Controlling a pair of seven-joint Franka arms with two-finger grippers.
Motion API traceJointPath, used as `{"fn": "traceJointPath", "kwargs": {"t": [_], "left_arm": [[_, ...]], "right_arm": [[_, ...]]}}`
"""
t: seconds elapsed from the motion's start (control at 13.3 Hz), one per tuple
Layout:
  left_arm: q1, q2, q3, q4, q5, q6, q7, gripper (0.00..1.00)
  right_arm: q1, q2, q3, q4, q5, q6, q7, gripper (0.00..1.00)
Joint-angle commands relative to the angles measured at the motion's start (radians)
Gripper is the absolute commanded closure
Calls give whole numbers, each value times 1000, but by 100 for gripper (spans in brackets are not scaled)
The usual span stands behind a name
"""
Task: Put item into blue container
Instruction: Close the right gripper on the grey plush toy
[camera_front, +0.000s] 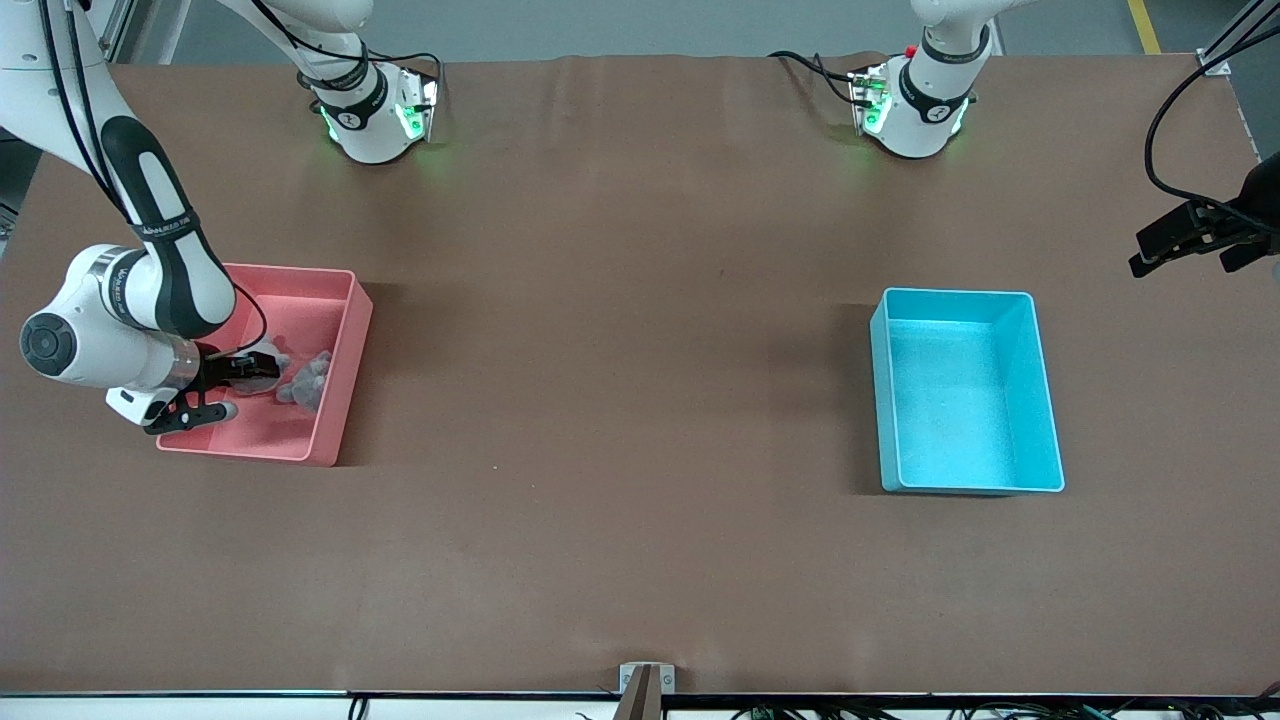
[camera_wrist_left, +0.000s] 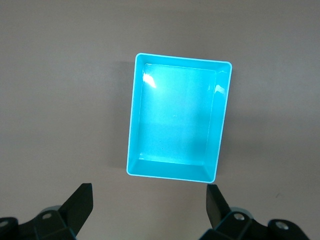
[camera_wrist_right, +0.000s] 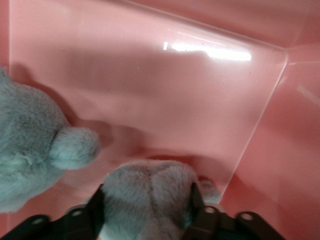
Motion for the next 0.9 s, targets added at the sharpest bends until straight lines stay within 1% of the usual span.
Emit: {"fn": "traceJointPath", "kwargs": {"t": [0.0,0.15,0.3,0.68,0.83], "left_arm": [[4,-7,-4,5,7,-19,6,0],[4,-7,-4,3,7,-25,6,0],[4,-7,-4,5,7,-28,6,0],[4,-4,-4,6,8,-26,4,0],[3,-1,-5,11,10,-25,4,0]], "right_arm": [[-21,-4,16,-6,-1,0,-32,81],[-20,-12,18,-1,-1,0,-33,90],[-15,-36,18,8,-1,-13,-38,95],[5,-138,22,149,-1,-306,-37,96],[50,-181,21,222,-2,-418,-21,97]]}}
